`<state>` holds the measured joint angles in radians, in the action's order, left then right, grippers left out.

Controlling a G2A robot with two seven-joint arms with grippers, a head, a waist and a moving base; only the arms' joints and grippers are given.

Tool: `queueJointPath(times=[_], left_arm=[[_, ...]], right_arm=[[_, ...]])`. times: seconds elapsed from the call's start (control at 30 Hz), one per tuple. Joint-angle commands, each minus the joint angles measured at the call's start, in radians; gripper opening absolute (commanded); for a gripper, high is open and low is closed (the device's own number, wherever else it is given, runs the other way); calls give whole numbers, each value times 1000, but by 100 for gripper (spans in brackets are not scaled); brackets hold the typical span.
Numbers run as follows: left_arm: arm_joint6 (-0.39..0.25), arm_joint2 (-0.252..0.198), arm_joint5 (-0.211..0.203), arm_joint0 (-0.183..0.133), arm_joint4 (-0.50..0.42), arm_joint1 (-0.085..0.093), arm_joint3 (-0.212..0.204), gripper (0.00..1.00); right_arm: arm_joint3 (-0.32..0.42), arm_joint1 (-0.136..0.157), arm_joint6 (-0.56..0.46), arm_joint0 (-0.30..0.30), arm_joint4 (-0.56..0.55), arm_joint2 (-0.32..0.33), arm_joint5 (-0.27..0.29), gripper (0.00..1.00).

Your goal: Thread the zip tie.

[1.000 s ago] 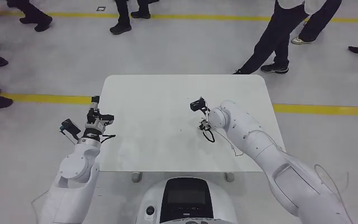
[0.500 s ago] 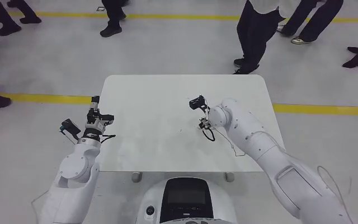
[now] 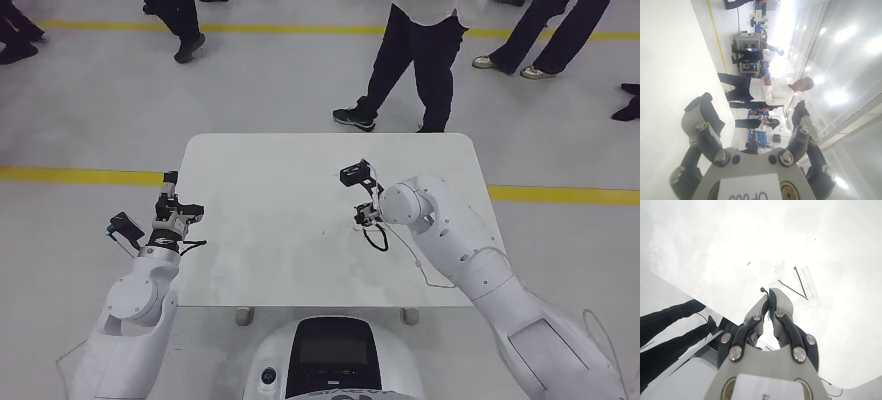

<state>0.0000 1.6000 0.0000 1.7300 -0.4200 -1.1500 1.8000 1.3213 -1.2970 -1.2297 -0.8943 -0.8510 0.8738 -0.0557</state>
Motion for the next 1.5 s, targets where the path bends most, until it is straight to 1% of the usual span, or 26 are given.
queueJointPath(times=[0.0,0.07,0.13,0.2,0.33,0.47,0.53,0.6,0.63,0.9,0.93,0.97,1.0,1.1,1.17,1.23,1.27,1.3,1.47], left_arm=[[0,0,0,0,0,0,0,100],[0,0,0,0,0,0,0,100],[0,0,0,0,0,0,0,100],[0,0,0,0,0,0,0,100],[0,0,0,0,0,0,0,100],[0,0,0,0,0,0,0,100],[0,0,0,0,0,0,0,100],[0,0,0,0,0,0,0,100],[0,0,0,0,0,0,0,100],[0,0,0,0,0,0,0,100],[4,2,-3,-3,22,1,-3,100],[2,2,-18,-7,82,3,-5,100],[-7,-2,-45,-8,138,5,-5,100],[-4,-8,-123,-3,305,9,-11,100],[-3,-13,-155,0,383,10,-13,100],[12,-21,-202,1,559,15,-13,100],[21,-33,-223,2,604,14,-18,100],[44,-43,-227,3,588,11,-29,100],[44,-43,-227,3,588,11,-29,100]], right_arm=[[0,0,0,0,0,0,0,0],[0,0,0,0,0,0,0,0],[10,-1,31,-15,29,8,0,0],[33,-5,52,-19,70,19,-23,0],[53,-18,83,-18,145,19,-111,0],[43,-39,90,10,236,7,-205,0],[26,-53,100,29,286,-1,-282,0],[1,-66,130,41,340,3,-284,0],[-1,-68,134,43,346,2,-284,0],[-1,-68,134,43,346,2,-284,0],[2,-69,163,30,361,8,-277,0],[5,-70,174,26,377,14,-278,0],[7,-71,183,27,394,20,-283,0],[-9,-77,204,33,436,35,-284,0],[-25,-82,218,36,468,45,-284,0],[-55,-90,231,40,511,57,-284,0],[-67,-95,234,42,534,61,-284,0],[-77,-99,243,46,544,63,-284,0],[-77,-99,243,46,544,63,-284,0]])
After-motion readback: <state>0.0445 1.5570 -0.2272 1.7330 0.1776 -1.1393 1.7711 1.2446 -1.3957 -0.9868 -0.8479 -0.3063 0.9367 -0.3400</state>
